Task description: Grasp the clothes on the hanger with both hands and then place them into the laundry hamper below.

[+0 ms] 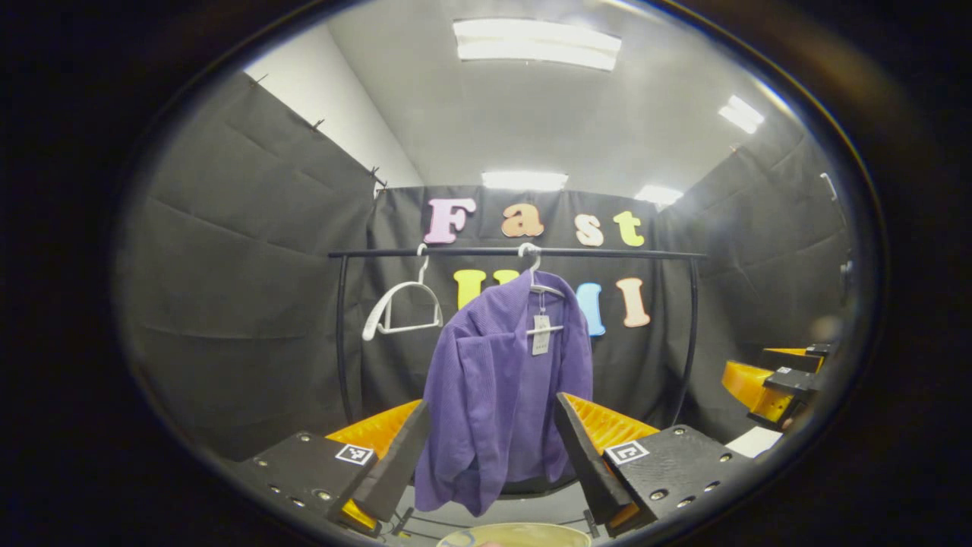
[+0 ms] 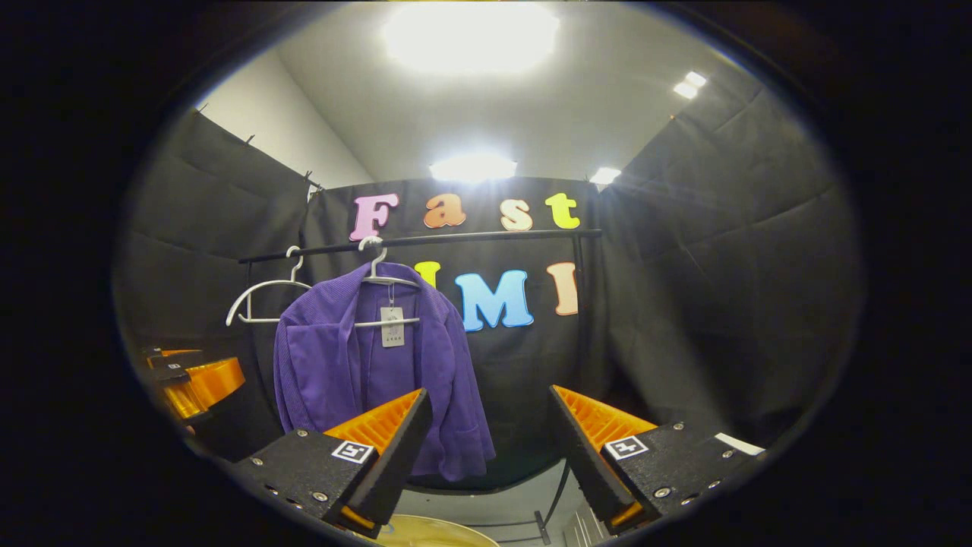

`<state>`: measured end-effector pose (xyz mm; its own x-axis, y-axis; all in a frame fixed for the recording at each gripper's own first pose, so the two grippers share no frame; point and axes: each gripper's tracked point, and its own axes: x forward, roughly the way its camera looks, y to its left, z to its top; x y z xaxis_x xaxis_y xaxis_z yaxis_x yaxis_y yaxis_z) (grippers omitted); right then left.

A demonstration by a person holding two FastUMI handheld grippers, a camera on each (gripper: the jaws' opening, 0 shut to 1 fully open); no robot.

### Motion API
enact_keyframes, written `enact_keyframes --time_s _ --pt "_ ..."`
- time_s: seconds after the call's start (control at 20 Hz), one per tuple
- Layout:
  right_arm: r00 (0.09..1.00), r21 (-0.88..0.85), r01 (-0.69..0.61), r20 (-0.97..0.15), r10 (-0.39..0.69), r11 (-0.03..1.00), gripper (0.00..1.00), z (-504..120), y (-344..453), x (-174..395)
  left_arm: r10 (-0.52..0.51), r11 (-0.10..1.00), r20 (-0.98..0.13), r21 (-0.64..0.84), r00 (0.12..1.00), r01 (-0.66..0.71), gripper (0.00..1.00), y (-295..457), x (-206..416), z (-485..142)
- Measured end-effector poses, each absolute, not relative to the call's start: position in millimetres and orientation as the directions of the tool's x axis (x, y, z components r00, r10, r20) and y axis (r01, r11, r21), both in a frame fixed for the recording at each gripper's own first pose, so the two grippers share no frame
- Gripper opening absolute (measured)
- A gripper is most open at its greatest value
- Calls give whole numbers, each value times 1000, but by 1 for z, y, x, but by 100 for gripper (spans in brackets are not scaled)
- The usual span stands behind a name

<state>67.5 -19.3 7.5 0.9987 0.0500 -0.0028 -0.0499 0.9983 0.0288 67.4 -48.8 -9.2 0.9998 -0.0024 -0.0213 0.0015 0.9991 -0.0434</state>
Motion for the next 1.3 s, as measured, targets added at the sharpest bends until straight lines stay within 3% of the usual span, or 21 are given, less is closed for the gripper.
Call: enact_keyframes --time_s 0.45,0.5,0.6,0.7,0.9,0.95,1.0,1.2,1.25,1.3 --pt "991 45 -133 30 132 990 94 20 -9 126 17 999 3 -36 1000 -17 94 -71 125 -3" --pt "990 47 -141 31 140 989 94 20 -8 132 23 999 2 -34 1000 -23 97 -74 130 -3" --pt "987 54 -157 31 156 986 94 21 -8 145 38 999 -1 -28 999 -38 94 -78 142 -4" --pt "984 64 -175 29 173 982 94 21 -6 158 45 999 3 -28 999 -45 98 -83 154 -2" --pt "977 86 -213 26 211 973 94 22 -1 186 60 998 15 -10 998 -60 97 -94 177 -2" --pt "976 91 -219 25 218 971 94 21 0 194 66 998 15 -6 998 -65 93 -97 182 -2" --pt "974 95 -226 23 225 969 94 22 0 201 71 997 17 -5 997 -71 97 -98 187 -2" --pt "966 116 -258 12 258 959 94 20 4 229 98 995 37 5 994 -98 93 -103 206 -2" --pt "964 120 -265 9 266 957 94 19 6 235 107 994 38 10 993 -108 97 -104 212 -2" --pt "961 125 -275 10 276 953 94 19 8 241 116 993 39 15 992 -117 93 -105 218 -5"
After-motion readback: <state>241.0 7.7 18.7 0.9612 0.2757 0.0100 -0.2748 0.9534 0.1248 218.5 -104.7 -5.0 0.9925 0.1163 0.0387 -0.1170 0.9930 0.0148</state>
